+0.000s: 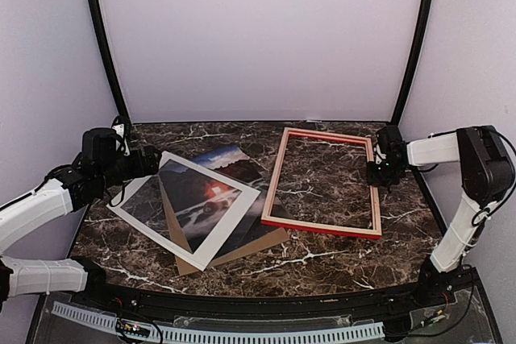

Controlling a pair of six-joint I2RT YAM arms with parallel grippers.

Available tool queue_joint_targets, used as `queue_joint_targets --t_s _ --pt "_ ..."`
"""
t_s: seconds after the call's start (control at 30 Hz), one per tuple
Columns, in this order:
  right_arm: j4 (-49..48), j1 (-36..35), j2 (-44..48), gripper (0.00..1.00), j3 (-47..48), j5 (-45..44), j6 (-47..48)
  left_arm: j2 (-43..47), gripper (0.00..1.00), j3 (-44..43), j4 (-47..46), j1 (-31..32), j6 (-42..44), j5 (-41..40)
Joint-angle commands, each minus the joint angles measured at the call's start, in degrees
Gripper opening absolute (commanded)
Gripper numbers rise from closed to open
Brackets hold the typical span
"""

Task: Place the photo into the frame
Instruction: Move the frame body to the center of the board.

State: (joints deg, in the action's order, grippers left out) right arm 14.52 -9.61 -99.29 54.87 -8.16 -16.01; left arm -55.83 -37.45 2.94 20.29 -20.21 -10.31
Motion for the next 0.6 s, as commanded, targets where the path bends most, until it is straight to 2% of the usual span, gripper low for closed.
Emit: queue_joint_targets --t_s 0.0,0.1,0.3,0.57 --pt "4.31 -0.41 2.56 0.06 -0.92 -3.66 6.03 -0.29 0.99 -1.68 0.72 0.55 -0.51 -0.12" --pt "5.70 -0.33 3.35 0.02 -1.19 -7.15 8.48 -1.27 0.99 -2.06 1.56 0.70 -0.58 -0.04" --pt "6.83 1.35 2.20 0.00 -0.57 -16.41 11.44 -3.55 0.99 -4.62 5.71 0.80 -0.81 -1.54" --pt "6.67 3.52 -0.76 0.03 0.46 -18.09 13.15 -3.76 0.99 -4.13 6.40 0.80 -1.06 -2.67"
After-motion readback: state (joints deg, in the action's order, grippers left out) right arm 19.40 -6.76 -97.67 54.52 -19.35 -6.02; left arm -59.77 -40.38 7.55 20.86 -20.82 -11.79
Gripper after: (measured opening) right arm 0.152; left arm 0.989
